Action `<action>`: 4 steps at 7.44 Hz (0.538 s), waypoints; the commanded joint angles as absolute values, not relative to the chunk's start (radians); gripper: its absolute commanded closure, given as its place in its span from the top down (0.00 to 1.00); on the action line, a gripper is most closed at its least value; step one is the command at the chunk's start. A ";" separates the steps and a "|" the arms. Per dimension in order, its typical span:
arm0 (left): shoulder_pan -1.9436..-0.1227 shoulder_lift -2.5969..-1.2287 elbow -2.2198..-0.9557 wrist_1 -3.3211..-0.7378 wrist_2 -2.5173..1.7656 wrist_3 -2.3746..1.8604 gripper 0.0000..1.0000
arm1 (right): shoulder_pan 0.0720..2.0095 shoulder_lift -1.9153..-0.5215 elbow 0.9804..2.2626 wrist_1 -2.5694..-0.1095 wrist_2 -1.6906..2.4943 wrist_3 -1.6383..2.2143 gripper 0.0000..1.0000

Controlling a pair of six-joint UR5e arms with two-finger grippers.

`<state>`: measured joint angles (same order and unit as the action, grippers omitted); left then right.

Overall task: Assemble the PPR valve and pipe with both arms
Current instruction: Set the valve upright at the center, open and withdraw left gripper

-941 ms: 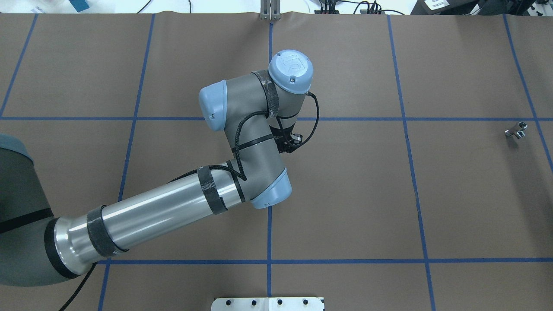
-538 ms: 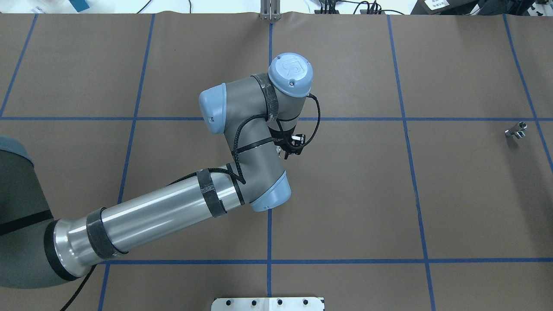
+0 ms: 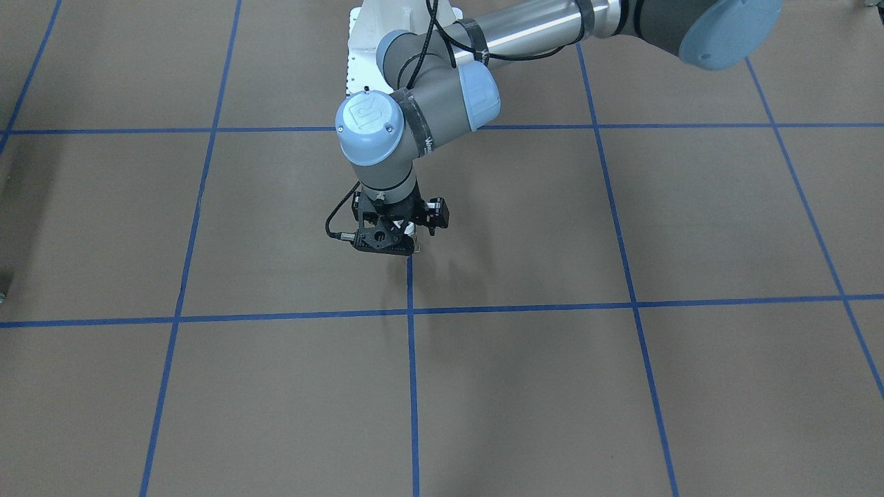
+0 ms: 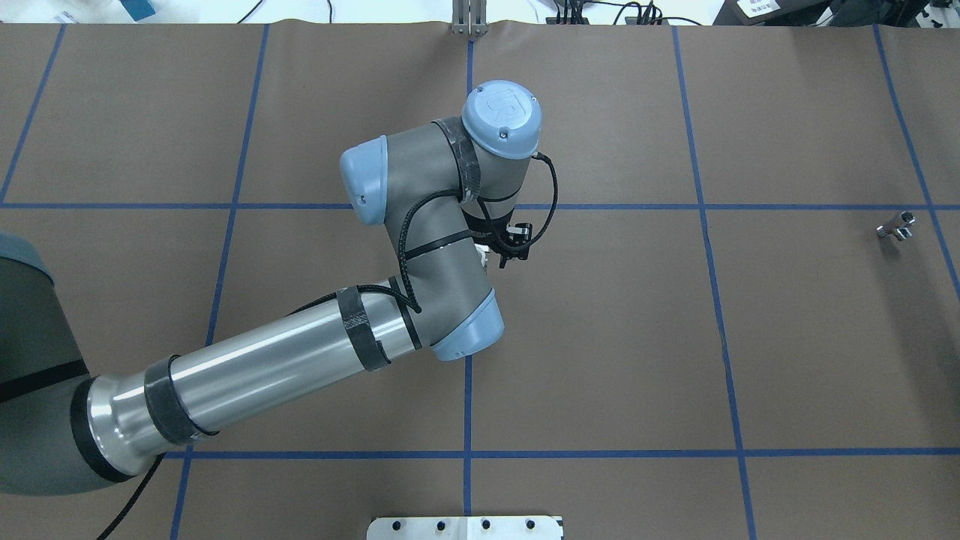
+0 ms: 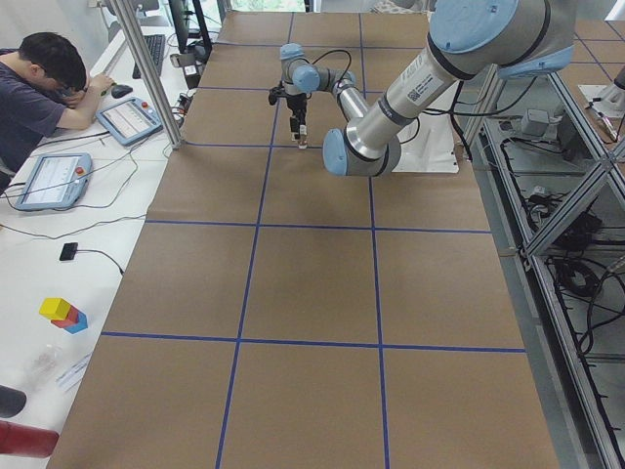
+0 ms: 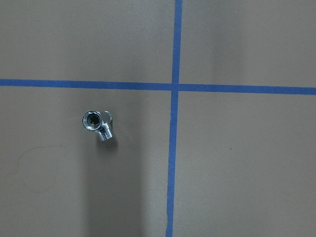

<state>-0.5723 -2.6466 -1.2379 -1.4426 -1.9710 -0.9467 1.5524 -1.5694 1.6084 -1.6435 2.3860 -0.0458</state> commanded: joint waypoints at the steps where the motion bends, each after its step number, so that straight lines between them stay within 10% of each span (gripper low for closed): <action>1: -0.731 -2.584 -1.386 -1.434 -2.129 -0.942 1.00 | 1.552 -1.568 1.609 -1.643 2.381 -0.051 1.00; 4: -0.917 -2.267 -1.679 -1.445 -2.270 -0.787 1.00 | 1.549 -1.552 1.603 -1.641 2.379 -0.063 1.00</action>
